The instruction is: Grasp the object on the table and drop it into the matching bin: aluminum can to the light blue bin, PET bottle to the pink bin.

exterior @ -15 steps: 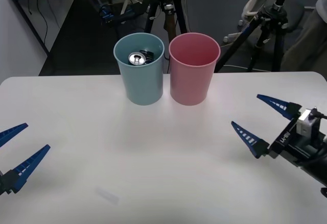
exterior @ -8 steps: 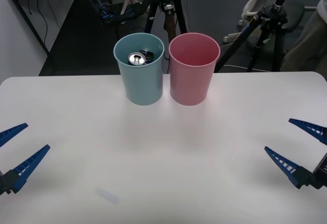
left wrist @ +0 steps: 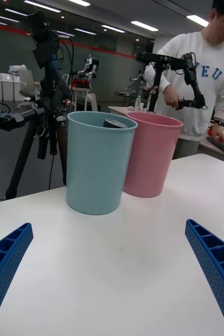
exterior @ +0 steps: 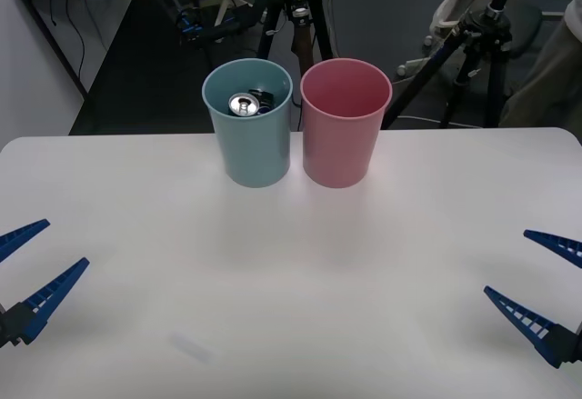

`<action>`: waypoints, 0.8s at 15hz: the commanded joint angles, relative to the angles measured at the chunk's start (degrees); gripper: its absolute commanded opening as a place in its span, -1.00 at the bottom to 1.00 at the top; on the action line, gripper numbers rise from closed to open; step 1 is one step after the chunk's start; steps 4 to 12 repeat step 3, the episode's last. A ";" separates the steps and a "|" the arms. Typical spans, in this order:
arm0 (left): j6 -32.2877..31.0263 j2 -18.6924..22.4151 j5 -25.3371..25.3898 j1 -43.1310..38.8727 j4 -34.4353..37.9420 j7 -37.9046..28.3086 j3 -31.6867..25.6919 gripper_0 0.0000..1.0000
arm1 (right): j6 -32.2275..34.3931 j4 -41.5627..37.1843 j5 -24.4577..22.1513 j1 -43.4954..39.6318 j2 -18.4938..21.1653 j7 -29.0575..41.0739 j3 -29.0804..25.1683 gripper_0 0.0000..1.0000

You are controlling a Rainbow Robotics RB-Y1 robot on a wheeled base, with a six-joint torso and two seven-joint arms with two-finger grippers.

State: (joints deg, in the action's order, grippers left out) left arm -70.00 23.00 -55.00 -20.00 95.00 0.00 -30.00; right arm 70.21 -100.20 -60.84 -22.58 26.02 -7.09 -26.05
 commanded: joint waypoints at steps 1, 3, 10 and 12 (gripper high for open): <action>0.00 0.00 0.00 0.00 0.00 0.00 0.00 1.00 | 0.71 0.01 1.07 -0.36 0.00 -0.21 -0.06 1.00; 0.00 0.00 0.00 0.00 0.00 0.00 0.00 1.00 | 0.71 0.01 1.07 -0.36 0.00 -0.21 -0.06 1.00; 0.00 0.00 0.00 0.00 0.00 0.00 0.00 1.00 | 0.71 0.01 1.07 -0.36 0.00 -0.21 -0.06 1.00; 0.00 0.00 0.00 0.00 0.00 0.00 0.00 1.00 | 0.71 0.01 1.07 -0.36 0.00 -0.21 -0.06 1.00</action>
